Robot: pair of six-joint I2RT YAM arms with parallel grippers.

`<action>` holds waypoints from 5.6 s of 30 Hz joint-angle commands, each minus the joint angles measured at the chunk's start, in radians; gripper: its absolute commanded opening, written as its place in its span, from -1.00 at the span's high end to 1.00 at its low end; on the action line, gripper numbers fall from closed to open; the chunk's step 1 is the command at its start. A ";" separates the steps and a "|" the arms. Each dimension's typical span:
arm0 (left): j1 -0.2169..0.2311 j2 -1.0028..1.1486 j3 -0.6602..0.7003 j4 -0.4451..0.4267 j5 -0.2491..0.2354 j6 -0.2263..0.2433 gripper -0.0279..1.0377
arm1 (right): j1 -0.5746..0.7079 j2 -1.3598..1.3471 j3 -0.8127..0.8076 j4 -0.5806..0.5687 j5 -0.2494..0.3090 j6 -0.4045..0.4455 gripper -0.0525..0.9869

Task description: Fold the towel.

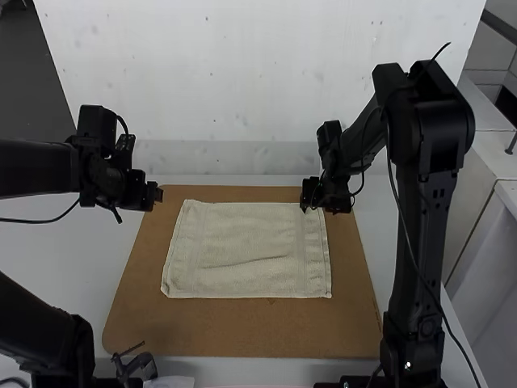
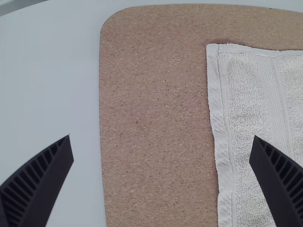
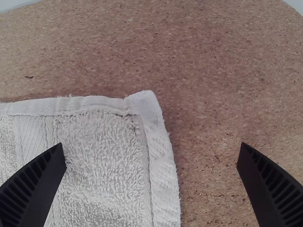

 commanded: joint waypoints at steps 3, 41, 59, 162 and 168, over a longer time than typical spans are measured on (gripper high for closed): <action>0.009 0.033 0.022 0.016 0.006 -0.005 -0.85 | 0.057 0.078 0.056 -0.050 0.116 -0.001 -0.32; -0.184 0.877 0.657 -0.179 -0.029 -0.073 -0.02 | 0.069 0.075 0.049 -0.081 0.189 -0.011 0.87; -0.230 0.625 0.613 -0.274 -0.052 -0.127 0.91 | 0.054 -0.043 0.080 0.013 0.239 0.014 0.87; -0.337 0.476 0.325 -0.319 -0.151 -0.255 0.44 | 0.034 -0.328 -0.374 0.295 0.029 -0.209 0.86; -0.299 0.423 0.343 -0.331 -0.149 -0.217 -0.96 | -0.004 -0.334 -0.374 0.315 0.024 -0.176 -0.21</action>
